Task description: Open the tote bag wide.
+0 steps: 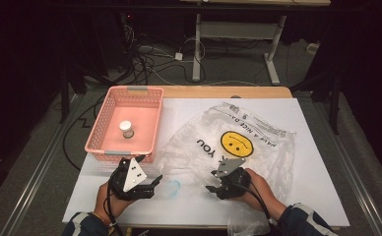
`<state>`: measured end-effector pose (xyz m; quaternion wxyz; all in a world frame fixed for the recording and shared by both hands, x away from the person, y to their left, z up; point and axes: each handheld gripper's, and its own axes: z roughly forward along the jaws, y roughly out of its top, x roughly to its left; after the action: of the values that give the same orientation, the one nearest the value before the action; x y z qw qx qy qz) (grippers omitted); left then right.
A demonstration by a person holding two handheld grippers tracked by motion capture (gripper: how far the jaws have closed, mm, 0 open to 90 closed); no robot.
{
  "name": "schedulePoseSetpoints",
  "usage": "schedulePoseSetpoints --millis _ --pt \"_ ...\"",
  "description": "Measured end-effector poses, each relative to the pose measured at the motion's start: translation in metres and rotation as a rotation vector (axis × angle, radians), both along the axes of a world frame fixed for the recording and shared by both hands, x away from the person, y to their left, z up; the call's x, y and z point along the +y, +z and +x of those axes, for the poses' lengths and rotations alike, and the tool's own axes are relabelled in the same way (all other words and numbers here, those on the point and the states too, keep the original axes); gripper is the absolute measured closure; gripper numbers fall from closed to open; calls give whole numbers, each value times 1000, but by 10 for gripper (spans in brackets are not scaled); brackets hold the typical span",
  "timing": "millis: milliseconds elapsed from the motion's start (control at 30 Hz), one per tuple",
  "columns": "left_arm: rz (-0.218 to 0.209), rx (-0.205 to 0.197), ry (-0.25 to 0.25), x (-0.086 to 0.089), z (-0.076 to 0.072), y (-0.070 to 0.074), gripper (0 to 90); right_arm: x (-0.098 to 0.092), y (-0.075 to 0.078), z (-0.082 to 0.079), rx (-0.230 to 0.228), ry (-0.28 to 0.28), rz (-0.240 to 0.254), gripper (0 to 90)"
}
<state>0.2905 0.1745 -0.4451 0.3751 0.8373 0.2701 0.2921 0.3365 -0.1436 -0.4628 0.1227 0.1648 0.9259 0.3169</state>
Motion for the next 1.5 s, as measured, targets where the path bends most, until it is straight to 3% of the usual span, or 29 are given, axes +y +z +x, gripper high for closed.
schedulePoseSetpoints --millis 33,100,167,267,400,633,867,1000,1167,1400,1500 --pt "1 1 0 0 0 0 181 3 -2 1 -7 -10 -17 514" --pt "3 3 -2 0 0 0 180 5 -5 5 7 -7 -4 580" --pt "7 4 -3 -1 0 -1 180 6 -4 7 7 -7 -16 711" --pt "16 3 -9 -1 0 -1 179 7 -4 8 19 1 -15 825" --pt "16 3 -13 -1 -1 -1 180 4 3 5 -35 -20 3 876" --pt "4 4 -10 0 -1 0 179 -5 22 3 -132 -70 60 900" --pt "-30 19 -16 3 2 0 179 -21 51 6 -220 -135 127 900" --pt "-32 20 -12 4 2 0 179 -31 61 11 -254 -167 151 900" --pt "-67 31 -7 8 5 1 179 -39 71 16 -292 -196 174 900" --pt "-85 12 18 15 6 7 180 -40 84 15 -330 -199 198 900" --pt "-116 -16 50 23 9 17 180 -36 93 14 -370 -201 206 900"
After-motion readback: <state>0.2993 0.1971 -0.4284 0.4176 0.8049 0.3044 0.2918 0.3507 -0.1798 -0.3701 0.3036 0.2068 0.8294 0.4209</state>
